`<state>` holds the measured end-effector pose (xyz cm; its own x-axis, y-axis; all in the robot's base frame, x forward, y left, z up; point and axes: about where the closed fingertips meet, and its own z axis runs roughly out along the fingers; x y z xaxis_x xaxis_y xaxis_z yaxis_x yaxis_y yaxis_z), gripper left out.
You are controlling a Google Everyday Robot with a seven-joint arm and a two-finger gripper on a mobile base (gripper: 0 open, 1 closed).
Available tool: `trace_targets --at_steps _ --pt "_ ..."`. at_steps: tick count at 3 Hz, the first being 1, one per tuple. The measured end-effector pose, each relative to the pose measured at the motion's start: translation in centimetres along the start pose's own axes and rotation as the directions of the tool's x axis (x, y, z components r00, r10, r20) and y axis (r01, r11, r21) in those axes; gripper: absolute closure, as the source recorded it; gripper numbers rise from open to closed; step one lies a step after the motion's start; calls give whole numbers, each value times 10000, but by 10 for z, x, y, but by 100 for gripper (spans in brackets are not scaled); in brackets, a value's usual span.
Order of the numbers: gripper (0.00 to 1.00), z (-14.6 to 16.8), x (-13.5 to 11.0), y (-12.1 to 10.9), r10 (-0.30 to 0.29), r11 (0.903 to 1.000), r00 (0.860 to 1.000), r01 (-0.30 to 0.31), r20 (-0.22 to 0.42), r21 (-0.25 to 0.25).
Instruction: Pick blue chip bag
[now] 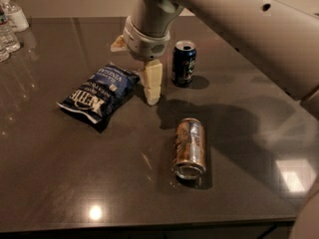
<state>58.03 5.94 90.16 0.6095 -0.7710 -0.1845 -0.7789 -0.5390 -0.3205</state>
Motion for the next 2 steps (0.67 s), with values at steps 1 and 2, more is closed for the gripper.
trace_targets --at_steps 1,2 --pt "0 23 0 -12 -353 9990 9985 340 -429 -302" --pt "0 40 -4 -24 -655 9968 9951 619 -743 -507"
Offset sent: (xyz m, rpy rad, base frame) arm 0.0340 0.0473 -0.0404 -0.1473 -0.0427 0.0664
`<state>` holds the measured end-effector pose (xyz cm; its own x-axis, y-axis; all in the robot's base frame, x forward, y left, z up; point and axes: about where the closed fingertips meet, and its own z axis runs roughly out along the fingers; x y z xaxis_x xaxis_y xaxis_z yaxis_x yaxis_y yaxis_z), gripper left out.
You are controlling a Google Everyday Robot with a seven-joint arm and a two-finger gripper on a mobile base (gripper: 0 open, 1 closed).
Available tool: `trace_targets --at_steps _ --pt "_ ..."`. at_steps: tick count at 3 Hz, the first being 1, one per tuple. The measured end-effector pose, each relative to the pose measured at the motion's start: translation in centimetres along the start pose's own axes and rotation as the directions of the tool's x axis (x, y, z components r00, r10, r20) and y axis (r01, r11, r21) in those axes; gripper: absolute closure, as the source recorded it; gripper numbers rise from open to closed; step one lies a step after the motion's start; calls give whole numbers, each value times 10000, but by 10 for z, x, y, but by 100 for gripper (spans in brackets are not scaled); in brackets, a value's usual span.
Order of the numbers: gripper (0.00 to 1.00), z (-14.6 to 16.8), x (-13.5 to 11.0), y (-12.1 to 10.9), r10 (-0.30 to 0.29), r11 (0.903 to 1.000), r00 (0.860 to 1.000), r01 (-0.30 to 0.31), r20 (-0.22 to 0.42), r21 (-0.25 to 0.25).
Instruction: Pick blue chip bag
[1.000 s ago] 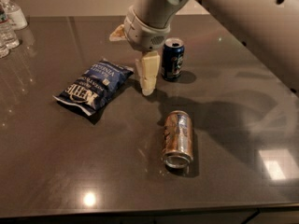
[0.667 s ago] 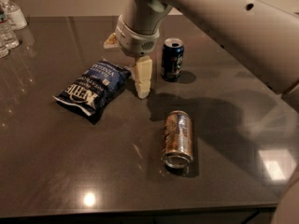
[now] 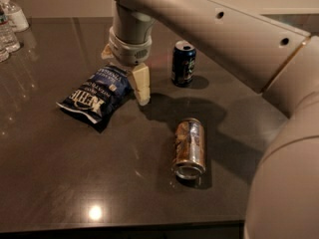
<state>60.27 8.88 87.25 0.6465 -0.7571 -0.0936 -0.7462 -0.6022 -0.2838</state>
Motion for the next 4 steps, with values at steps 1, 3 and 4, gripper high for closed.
trace_targets --at_steps 1,3,4 --pt "0 13 -4 -10 -317 9993 9991 311 -291 -194" --pt "15 28 -6 -28 -927 9944 9922 880 -836 -584" --pt "38 29 -4 -33 -1099 9919 9887 1025 -1017 -749"
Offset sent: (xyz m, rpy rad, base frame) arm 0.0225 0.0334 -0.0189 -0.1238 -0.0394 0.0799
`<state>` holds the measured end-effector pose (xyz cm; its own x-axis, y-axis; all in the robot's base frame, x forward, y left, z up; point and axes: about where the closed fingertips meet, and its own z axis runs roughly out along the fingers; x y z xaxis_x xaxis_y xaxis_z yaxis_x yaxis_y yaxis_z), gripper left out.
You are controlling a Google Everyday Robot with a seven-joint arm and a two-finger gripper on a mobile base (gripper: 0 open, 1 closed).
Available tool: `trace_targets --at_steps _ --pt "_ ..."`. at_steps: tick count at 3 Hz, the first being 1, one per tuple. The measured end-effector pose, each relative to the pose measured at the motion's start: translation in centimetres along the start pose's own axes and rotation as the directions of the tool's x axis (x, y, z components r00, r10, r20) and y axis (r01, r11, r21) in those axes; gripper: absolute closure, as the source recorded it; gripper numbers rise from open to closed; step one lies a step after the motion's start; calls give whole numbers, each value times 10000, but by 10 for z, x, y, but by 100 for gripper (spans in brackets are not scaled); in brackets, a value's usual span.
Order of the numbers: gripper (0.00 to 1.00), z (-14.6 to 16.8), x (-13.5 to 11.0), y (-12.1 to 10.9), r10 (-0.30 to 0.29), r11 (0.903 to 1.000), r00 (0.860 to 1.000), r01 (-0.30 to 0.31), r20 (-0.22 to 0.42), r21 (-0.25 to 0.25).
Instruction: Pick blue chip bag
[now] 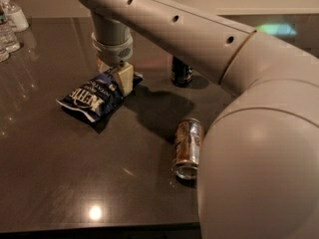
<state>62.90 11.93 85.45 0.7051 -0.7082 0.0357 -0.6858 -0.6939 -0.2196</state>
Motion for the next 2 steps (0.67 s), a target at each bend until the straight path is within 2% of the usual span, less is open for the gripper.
trace_targets --at_steps 2 --pt "84 -22 3 6 -134 9999 9999 133 70 110"
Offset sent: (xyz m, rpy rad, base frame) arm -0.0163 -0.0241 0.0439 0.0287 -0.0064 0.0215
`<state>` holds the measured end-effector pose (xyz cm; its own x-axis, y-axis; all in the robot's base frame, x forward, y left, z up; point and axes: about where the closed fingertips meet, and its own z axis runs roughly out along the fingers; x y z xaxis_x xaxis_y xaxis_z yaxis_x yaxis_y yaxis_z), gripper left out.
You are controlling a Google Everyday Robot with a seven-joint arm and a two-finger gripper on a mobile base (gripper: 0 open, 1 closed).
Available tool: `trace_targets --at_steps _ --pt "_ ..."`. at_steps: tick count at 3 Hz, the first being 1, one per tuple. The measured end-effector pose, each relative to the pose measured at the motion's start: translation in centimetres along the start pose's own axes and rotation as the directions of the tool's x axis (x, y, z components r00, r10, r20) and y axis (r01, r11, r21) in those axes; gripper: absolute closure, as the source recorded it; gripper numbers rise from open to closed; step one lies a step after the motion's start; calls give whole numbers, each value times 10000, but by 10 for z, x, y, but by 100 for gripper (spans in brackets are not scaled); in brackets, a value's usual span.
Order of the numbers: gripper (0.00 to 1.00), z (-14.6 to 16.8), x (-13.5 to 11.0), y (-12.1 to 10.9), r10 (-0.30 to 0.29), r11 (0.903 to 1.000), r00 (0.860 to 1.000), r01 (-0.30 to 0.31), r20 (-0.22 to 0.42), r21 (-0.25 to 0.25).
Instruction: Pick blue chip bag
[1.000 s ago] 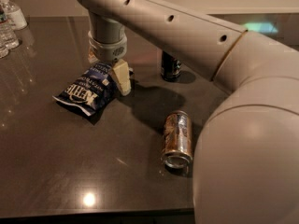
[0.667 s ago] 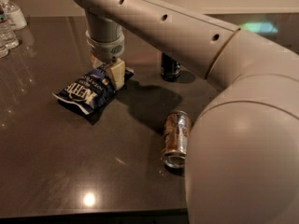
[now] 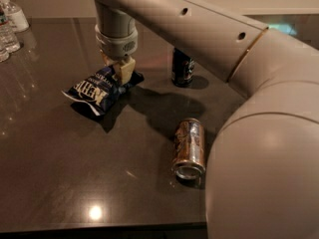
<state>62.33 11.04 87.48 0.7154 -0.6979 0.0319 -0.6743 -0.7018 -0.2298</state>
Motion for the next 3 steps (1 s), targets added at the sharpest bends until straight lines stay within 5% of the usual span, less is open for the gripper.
trace_targets --at_steps 1,3 --pt "100 -29 6 8 85 9996 9999 -86 69 263" --pt "100 -114 11 7 165 9931 9953 -273 950 1137"
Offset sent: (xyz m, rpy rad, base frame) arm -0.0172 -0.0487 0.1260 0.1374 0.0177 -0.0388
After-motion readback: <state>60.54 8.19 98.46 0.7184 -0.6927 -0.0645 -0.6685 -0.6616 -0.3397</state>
